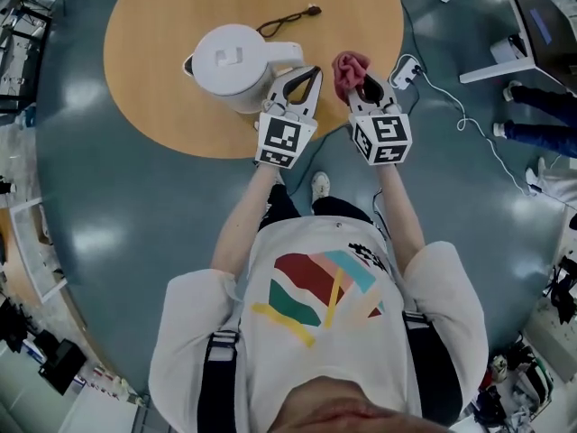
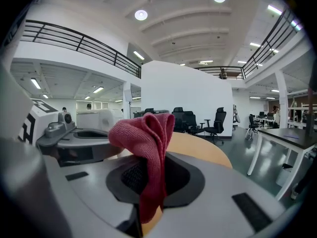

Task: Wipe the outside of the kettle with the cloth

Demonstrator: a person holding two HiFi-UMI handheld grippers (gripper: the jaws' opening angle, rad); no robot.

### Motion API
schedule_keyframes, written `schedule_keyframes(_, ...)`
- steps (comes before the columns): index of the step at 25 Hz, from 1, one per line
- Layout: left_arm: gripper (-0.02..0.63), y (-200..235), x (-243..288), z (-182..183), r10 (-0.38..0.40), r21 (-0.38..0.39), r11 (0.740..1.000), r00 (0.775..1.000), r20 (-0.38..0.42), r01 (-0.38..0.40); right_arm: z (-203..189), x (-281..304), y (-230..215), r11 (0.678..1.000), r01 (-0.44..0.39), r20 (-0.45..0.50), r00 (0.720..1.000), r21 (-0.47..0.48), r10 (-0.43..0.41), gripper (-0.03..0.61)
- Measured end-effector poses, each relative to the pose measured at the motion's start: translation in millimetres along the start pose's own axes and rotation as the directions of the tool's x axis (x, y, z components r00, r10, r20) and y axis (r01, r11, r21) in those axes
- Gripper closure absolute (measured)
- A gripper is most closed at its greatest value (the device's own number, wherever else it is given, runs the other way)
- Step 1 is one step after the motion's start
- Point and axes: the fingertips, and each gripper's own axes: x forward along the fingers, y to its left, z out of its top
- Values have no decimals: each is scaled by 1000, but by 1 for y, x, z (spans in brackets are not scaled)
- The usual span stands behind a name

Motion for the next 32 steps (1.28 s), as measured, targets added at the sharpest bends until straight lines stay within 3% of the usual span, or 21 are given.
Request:
schedule_keyframes(8,571,-4,-3,20,9,-32,999,998,69,-7,12,-7,8,1000,-9,19,1000,-3,9,532)
schedule_keyframes(14,571,2,-79,20,110,-36,994,985,132,-107,15,-25,38,997,-75,29,997,21,74,532)
schedule_keyframes(18,571,45,-148,3,204,-61,979,965,165,-196,16,-30,84,993,-98,55,994,59,95,531)
schedule_keyframes(23,571,108,-218,-23,222,-79,974,967,124,-213,33,-25,165,991,-7,126,992,135,-10,531)
schedule_keyframes(28,571,171,-270,-33,214,-48,976,973,89,-210,55,8,243,973,133,189,967,191,-169,531)
schedule_keyframes(32,571,196,-295,-28,214,-40,977,973,81,-212,65,32,289,963,214,189,951,166,-244,531)
